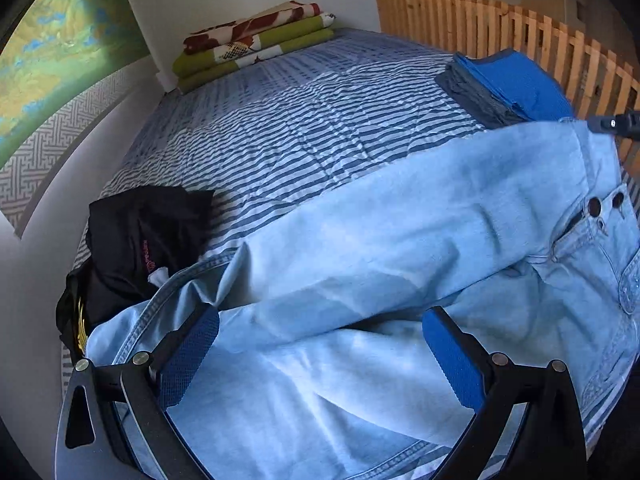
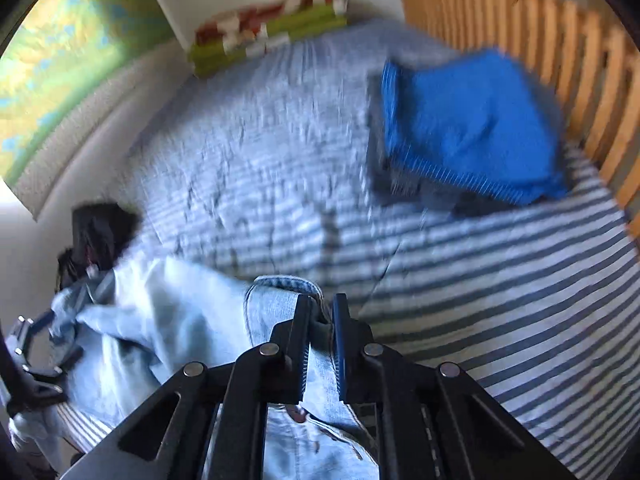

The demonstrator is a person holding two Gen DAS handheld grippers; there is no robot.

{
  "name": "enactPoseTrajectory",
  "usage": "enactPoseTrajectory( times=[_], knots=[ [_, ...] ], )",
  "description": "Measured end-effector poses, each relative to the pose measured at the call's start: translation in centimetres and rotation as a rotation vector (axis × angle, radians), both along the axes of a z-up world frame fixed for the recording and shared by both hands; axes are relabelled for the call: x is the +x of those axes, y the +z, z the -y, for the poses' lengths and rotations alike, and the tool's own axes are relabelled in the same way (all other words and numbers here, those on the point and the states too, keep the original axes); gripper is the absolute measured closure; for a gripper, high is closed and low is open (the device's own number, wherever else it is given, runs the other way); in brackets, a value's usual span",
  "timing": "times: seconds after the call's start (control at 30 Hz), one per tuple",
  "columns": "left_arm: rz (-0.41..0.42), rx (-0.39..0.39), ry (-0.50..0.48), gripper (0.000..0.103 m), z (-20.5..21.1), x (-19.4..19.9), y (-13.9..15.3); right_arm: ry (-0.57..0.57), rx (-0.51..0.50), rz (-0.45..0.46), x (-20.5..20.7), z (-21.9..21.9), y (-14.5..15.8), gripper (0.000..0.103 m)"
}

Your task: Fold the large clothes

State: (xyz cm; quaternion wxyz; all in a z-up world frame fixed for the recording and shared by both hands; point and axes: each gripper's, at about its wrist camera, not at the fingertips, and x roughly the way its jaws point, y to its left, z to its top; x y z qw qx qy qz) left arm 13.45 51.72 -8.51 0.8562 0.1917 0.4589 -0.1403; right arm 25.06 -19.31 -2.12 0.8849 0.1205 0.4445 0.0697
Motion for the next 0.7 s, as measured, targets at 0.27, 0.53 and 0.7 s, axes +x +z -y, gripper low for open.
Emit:
enactPoseTrajectory(
  times=[0.27, 0.53, 0.7],
  knots=[
    [0.02, -0.002, -0.021, 0.0, 2.4, 0.8, 0.4, -0.102, -0.261, 0.306, -2.8, -0.9, 7.9, 0.094],
    [0.02, 0.037, -0.001, 0.0, 3.0, 3.2, -1.4, -0.128, -0.326, -0.117, 7.8, 1.4, -3.3, 0.088],
    [-0.003, 0.054, 0.004, 0.0, -0.1, 1.7, -2.3, -0.112, -0.171, -0.168, 3.2, 4.5, -5.2, 0.074]
  ],
)
